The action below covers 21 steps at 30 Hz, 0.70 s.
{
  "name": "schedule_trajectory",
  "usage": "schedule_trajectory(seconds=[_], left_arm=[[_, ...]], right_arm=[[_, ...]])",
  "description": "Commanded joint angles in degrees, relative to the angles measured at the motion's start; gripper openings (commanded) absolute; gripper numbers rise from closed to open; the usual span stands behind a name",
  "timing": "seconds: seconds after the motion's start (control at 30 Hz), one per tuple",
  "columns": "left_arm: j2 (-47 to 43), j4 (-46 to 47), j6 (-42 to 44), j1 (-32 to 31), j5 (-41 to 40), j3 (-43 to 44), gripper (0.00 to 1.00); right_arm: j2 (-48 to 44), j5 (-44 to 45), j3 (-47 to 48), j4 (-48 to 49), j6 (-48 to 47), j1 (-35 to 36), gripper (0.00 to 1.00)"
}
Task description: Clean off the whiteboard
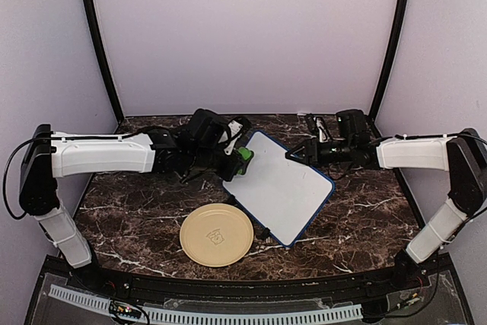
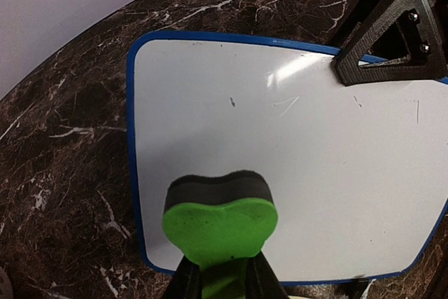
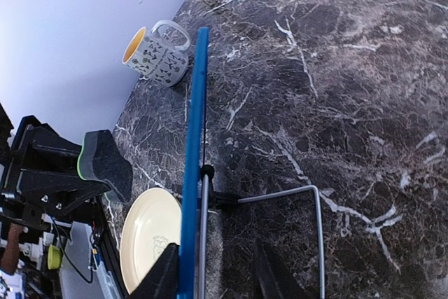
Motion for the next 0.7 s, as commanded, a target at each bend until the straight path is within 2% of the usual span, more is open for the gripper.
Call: schedule_trajectory(seconds=[0.0, 0.27, 0.67], left_arm=[[-3.34, -3.43, -1.78, 1.17, 0.65, -2.34, 0.02], [-6.46, 0.55, -5.64, 4.62, 4.23, -10.19, 0.02], [-6.49, 1.02, -8.37, 7.46, 4.21, -16.96, 0.02]], right_arm=[[-0.01, 0.51, 1.22, -1.26, -1.41, -0.52, 0.42], [-0.84, 0.43, 1.56, -2.67, -2.19, -2.07, 0.58], [-1.19, -2.8, 2.31, -1.31, -0.8, -3.42, 0.6]])
